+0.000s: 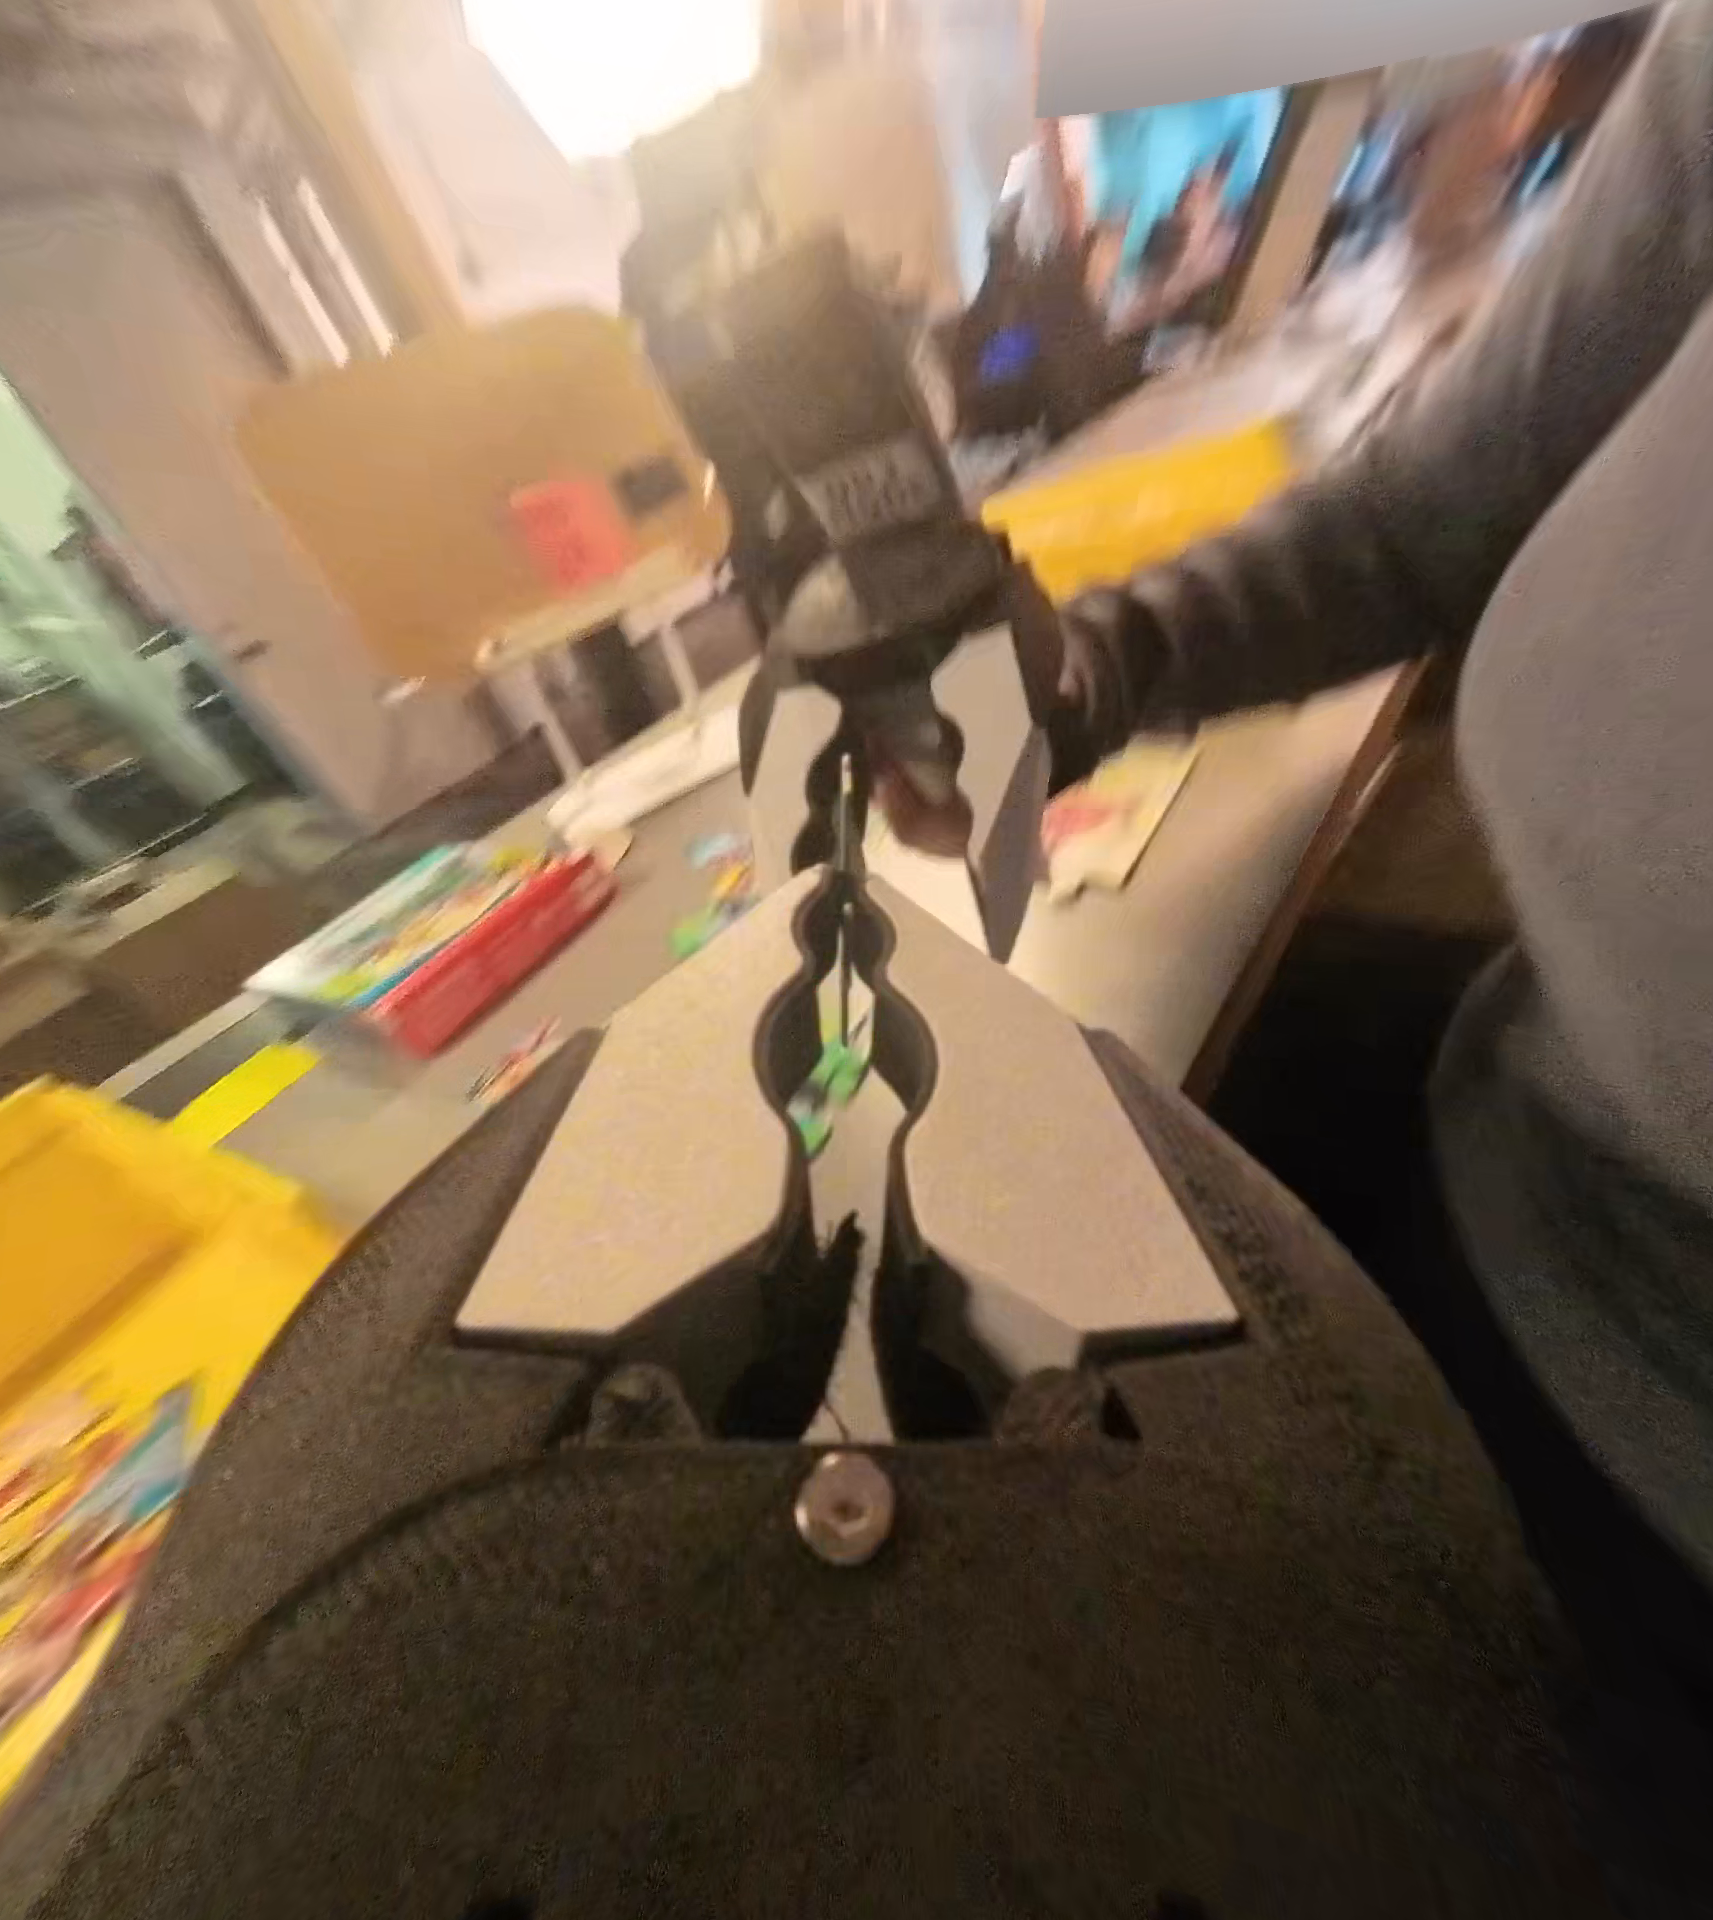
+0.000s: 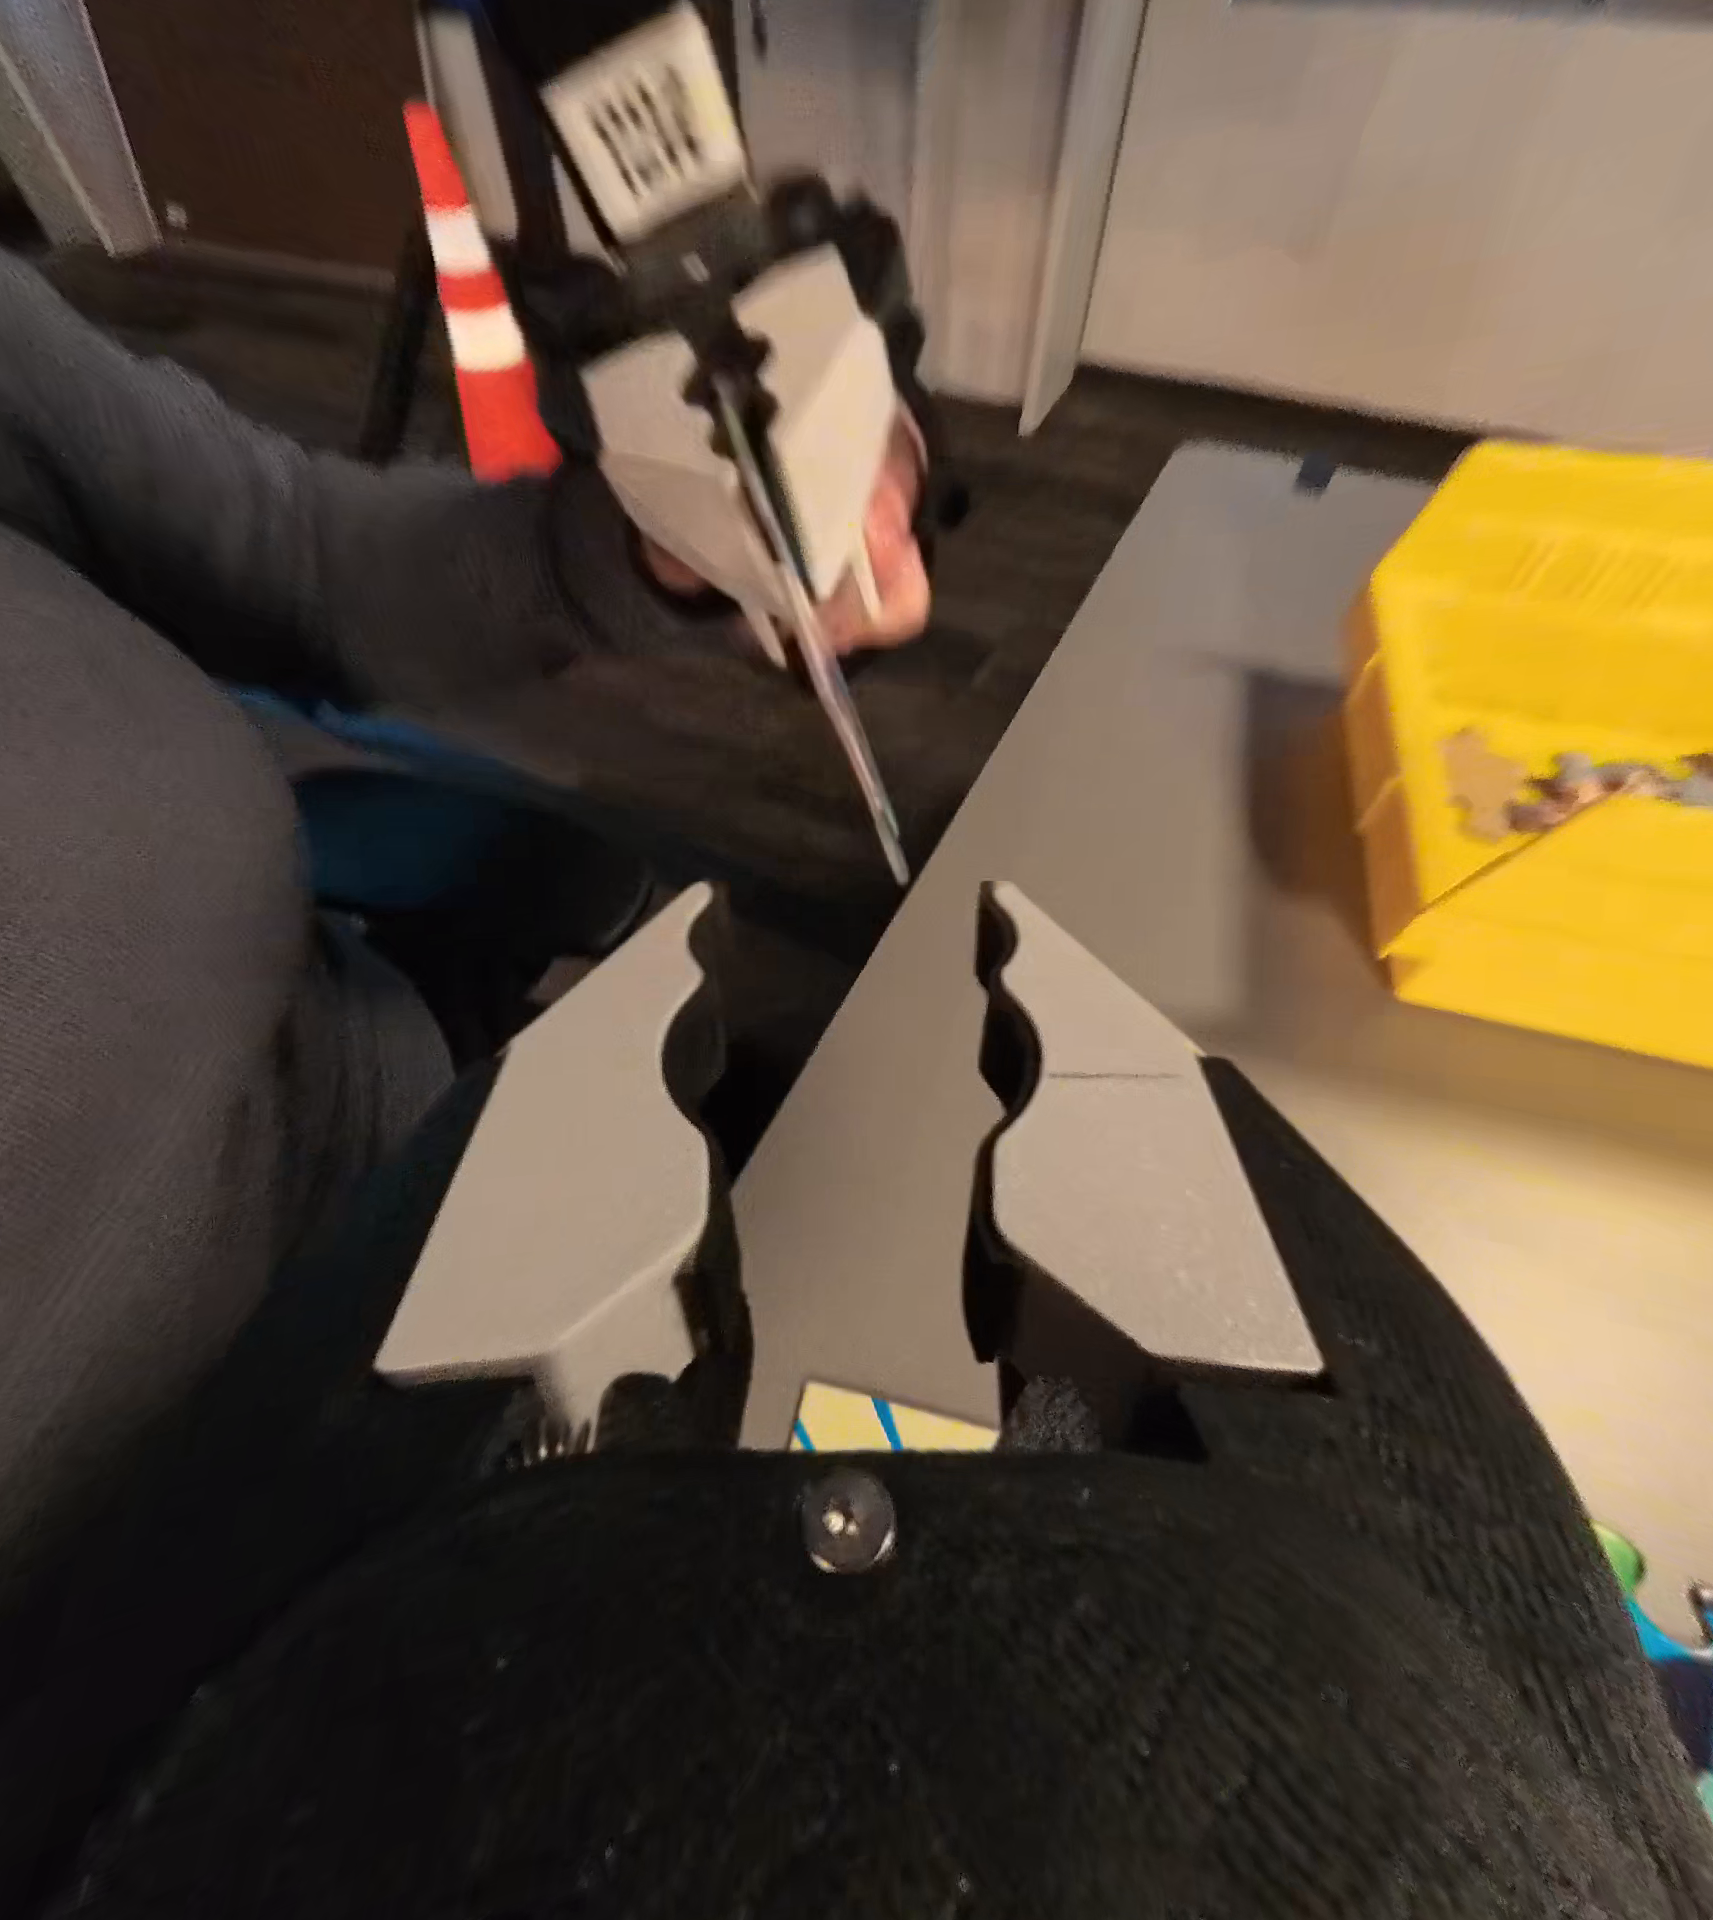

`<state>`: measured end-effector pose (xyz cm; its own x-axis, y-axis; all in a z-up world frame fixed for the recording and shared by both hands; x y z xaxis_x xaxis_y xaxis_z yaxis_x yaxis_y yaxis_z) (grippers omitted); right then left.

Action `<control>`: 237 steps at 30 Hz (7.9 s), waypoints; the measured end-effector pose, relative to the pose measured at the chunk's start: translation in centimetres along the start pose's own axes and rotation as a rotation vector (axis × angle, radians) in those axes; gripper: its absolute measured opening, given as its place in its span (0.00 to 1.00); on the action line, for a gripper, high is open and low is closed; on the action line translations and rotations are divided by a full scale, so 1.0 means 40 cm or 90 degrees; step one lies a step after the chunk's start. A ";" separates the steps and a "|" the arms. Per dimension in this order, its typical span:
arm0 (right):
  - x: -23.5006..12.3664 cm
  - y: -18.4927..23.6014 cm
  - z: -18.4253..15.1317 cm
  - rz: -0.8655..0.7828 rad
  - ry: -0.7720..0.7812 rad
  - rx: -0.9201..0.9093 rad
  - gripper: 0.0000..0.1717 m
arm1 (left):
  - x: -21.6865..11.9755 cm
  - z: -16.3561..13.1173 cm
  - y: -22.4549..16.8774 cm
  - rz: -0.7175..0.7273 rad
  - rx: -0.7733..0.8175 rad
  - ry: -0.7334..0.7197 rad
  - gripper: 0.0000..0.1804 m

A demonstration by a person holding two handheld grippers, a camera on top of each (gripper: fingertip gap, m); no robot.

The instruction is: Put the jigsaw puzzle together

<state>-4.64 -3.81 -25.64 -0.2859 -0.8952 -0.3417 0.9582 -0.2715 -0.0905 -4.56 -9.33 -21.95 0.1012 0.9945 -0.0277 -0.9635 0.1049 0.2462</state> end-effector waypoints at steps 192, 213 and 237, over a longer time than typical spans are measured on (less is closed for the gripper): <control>-0.746 0.063 -0.570 -0.769 0.303 0.481 0.00 | 0.609 -0.315 -0.204 -0.218 -0.227 0.494 0.00; -0.869 -0.243 -0.330 -0.838 -0.008 0.131 0.00 | 0.504 -0.124 0.254 0.231 -0.033 0.010 0.00; -0.877 -0.267 -0.398 -0.877 -0.059 0.010 0.00 | 0.528 -0.271 0.245 0.068 -0.232 0.203 0.35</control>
<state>-4.67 36.11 -27.57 -0.9941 0.0760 0.0779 -0.0955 -0.9520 -0.2908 -14.54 12.69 -30.61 -0.0281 0.9434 -0.3304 -0.9941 -0.0611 -0.0899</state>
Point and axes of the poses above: each gripper's, where its closed fingertips meet, x out along the fingers, z out of its top, y = z × x across the jaws, the point moved 2 cm from there along -x, back along the fingers, and after that the axes turned 5 degrees about -x, right-handed, at the moved point
